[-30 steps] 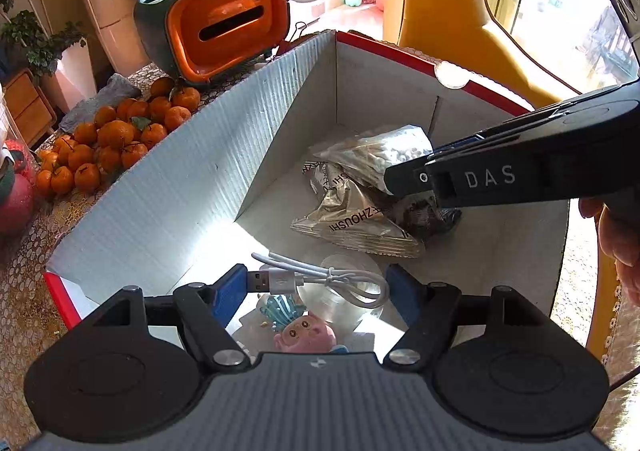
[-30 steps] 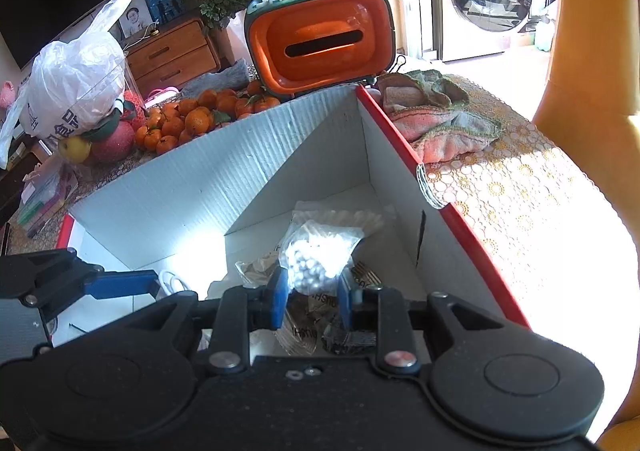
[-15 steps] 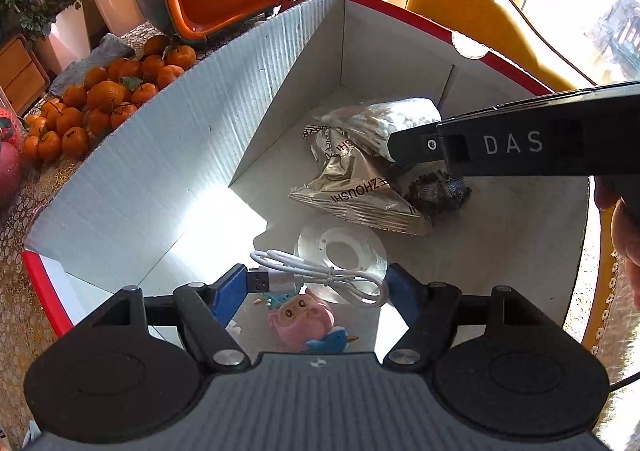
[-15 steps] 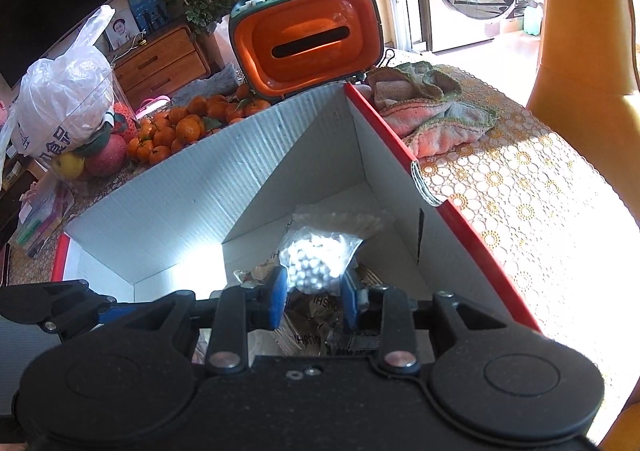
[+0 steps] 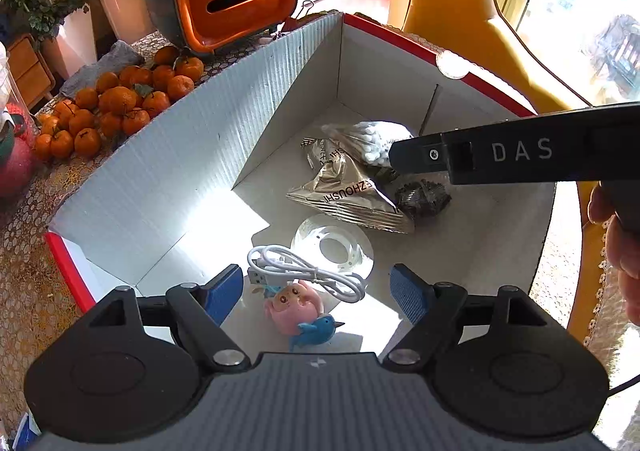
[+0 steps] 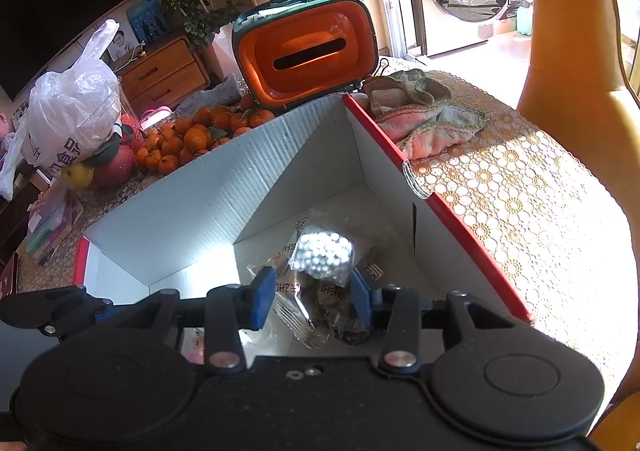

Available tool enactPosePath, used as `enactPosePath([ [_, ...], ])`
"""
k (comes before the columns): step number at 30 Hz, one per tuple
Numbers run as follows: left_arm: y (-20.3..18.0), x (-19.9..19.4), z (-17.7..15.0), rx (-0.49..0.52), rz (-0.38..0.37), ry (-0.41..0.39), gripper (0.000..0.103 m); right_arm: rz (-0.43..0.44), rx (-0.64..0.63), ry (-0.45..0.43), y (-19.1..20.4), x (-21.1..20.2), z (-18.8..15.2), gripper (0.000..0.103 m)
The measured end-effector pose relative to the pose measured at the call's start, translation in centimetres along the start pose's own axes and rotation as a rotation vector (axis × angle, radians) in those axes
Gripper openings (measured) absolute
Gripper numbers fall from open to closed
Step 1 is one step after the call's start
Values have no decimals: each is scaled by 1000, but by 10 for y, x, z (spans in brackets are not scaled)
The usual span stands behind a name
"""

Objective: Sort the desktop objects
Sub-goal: 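Lower and open the right tool over the box while the left tool releases the cable, then withdraw both tools from the box back toward the table items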

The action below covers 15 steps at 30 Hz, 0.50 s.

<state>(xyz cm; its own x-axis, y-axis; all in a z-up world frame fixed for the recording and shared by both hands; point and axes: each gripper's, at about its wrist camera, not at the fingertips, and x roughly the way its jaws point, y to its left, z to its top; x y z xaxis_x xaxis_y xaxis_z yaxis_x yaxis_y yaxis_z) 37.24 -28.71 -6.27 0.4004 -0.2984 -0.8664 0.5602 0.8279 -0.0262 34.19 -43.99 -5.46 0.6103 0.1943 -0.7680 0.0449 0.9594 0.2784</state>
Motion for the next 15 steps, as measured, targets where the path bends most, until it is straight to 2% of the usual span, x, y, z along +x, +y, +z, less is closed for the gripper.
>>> enactPosePath([
  [15, -1, -52, -26, -45, -32, -87, 80, -3, -42, -14, 22, -35, -16, 42],
])
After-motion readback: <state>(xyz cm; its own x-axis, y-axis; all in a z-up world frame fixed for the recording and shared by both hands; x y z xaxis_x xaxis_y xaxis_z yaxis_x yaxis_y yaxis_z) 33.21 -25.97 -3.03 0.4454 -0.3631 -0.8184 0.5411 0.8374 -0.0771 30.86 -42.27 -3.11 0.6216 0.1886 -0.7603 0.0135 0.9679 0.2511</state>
